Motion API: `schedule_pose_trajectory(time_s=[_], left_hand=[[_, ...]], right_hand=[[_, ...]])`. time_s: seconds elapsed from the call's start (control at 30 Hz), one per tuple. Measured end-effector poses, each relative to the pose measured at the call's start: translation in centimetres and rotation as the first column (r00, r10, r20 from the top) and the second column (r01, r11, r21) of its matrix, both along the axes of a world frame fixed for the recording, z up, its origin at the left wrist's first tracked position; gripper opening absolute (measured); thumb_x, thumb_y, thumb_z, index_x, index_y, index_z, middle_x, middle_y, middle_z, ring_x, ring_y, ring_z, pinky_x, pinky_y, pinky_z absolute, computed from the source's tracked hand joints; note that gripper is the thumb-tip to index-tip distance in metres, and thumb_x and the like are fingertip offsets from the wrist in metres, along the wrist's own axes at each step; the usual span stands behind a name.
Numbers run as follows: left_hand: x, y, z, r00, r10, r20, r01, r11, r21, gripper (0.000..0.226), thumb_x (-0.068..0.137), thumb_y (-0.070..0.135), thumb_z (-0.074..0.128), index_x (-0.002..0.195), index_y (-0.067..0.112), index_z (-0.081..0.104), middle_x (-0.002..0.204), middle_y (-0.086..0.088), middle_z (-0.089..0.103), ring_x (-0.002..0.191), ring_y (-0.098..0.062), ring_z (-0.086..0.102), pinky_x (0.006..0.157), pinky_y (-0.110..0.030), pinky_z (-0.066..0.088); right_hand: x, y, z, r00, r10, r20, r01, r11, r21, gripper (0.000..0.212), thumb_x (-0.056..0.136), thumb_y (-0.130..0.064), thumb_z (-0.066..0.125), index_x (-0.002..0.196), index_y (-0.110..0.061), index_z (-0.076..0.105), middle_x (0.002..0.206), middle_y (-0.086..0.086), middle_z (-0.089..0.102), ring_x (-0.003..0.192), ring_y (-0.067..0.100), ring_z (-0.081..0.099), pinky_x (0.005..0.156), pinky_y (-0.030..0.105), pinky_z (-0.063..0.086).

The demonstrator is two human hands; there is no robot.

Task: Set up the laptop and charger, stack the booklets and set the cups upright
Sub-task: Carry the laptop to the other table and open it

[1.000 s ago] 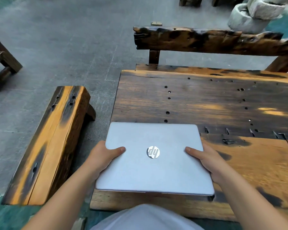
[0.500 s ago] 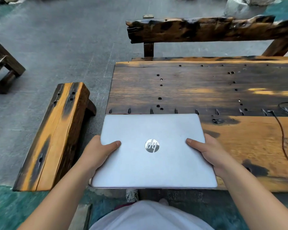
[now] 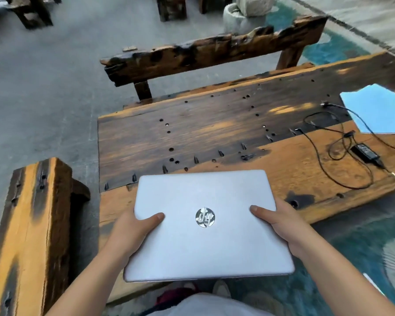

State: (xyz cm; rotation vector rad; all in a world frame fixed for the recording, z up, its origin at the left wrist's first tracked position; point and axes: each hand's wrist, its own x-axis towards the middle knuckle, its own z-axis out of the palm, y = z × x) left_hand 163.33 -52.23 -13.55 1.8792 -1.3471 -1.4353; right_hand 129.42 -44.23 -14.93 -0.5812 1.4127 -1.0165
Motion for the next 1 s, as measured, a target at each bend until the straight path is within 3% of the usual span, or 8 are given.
schedule_pose_trajectory(time_s=[0.2, 0.33, 0.43, 0.53, 0.6, 0.8, 0.9, 1.0], left_hand=[[-4.3, -3.3, 0.7, 0.957, -0.291, -0.014, 0.291, 0.957, -0.018, 0.046, 0.055, 0.056, 0.079, 0.095, 0.036, 0.069, 0.088, 0.012, 0.077, 0.076, -0.014, 0.074, 0.078, -0.045, 0.059], [-8.6, -3.9, 0.0, 0.891, -0.454, -0.023, 0.452, 0.89, -0.051, 0.048, 0.061, 0.053, 0.081, 0.104, 0.038, 0.064, 0.093, 0.011, 0.075, 0.079, -0.008, 0.072, 0.073, -0.041, 0.057], [-12.3, -3.5, -0.9, 0.812, -0.583, 0.003, 0.582, 0.81, -0.074, 0.042, 0.07, 0.046, 0.082, 0.104, 0.033, 0.062, 0.09, 0.012, 0.074, 0.071, 0.001, 0.069, 0.059, -0.027, 0.052], [-16.4, -1.9, -1.5, 0.725, -0.688, -0.016, 0.687, 0.725, -0.059, 0.02, 0.076, 0.034, 0.082, 0.086, 0.025, 0.067, 0.08, 0.016, 0.076, 0.063, -0.003, 0.07, 0.05, -0.021, 0.05], [-19.2, -0.4, -1.4, 0.665, -0.747, 0.007, 0.746, 0.663, -0.067, 0.02, 0.076, 0.032, 0.082, 0.085, 0.024, 0.066, 0.074, 0.019, 0.074, 0.061, -0.002, 0.069, 0.047, -0.017, 0.047], [-27.8, 5.1, -0.6, 0.526, -0.847, 0.079, 0.85, 0.52, -0.088, 0.035, 0.072, 0.045, 0.082, 0.091, 0.026, 0.06, 0.077, 0.01, 0.073, 0.061, 0.0, 0.067, 0.046, -0.018, 0.044], [-31.8, 8.3, -0.8, 0.463, -0.886, 0.037, 0.883, 0.457, -0.105, 0.027, 0.074, 0.037, 0.083, 0.088, 0.026, 0.063, 0.076, 0.024, 0.072, 0.063, 0.001, 0.068, 0.052, -0.024, 0.049], [-35.1, 11.0, -1.1, 0.396, -0.918, 0.026, 0.915, 0.393, -0.087, 0.027, 0.073, 0.036, 0.084, 0.091, 0.025, 0.068, 0.08, 0.012, 0.076, 0.065, -0.005, 0.072, 0.059, -0.029, 0.053]], right_hand=[[-0.8, 5.7, 0.6, 0.965, -0.261, 0.008, 0.261, 0.965, 0.03, 0.032, 0.083, -0.026, 0.076, 0.114, -0.024, 0.069, 0.11, 0.008, 0.075, 0.095, 0.034, 0.073, 0.068, 0.041, 0.06], [-1.3, 10.3, 1.3, 0.907, -0.42, -0.028, 0.421, 0.906, 0.038, 0.027, 0.081, -0.029, 0.077, 0.106, -0.024, 0.073, 0.106, 0.008, 0.076, 0.091, 0.032, 0.074, 0.063, 0.036, 0.059], [-1.4, 14.4, 1.3, 0.827, -0.56, -0.058, 0.562, 0.826, 0.041, 0.025, 0.074, -0.029, 0.078, 0.098, -0.022, 0.074, 0.1, 0.009, 0.077, 0.085, 0.031, 0.075, 0.058, 0.033, 0.058], [-1.5, 18.6, 1.2, 0.75, -0.66, -0.055, 0.662, 0.748, 0.048, 0.021, 0.074, -0.026, 0.077, 0.094, -0.021, 0.076, 0.098, 0.012, 0.077, 0.083, 0.032, 0.075, 0.057, 0.033, 0.058], [-1.8, 21.5, 1.3, 0.699, -0.713, -0.045, 0.715, 0.698, 0.046, 0.018, 0.075, -0.027, 0.076, 0.093, -0.025, 0.077, 0.1, 0.012, 0.077, 0.084, 0.033, 0.075, 0.058, 0.034, 0.058], [-4.1, 29.9, 1.1, 0.546, -0.836, -0.061, 0.838, 0.544, 0.043, 0.029, 0.074, -0.028, 0.078, 0.102, -0.018, 0.074, 0.1, 0.012, 0.077, 0.086, 0.033, 0.075, 0.059, 0.036, 0.059], [-6.1, 33.9, 0.2, 0.483, -0.87, -0.101, 0.876, 0.479, 0.058, 0.036, 0.084, -0.022, 0.075, 0.116, -0.009, 0.065, 0.104, 0.014, 0.076, 0.09, 0.036, 0.074, 0.072, 0.047, 0.06], [-7.8, 37.1, -0.5, 0.413, -0.905, -0.097, 0.91, 0.409, 0.062, 0.035, 0.086, -0.019, 0.074, 0.118, -0.008, 0.063, 0.104, 0.014, 0.076, 0.09, 0.037, 0.073, 0.077, 0.05, 0.059]])
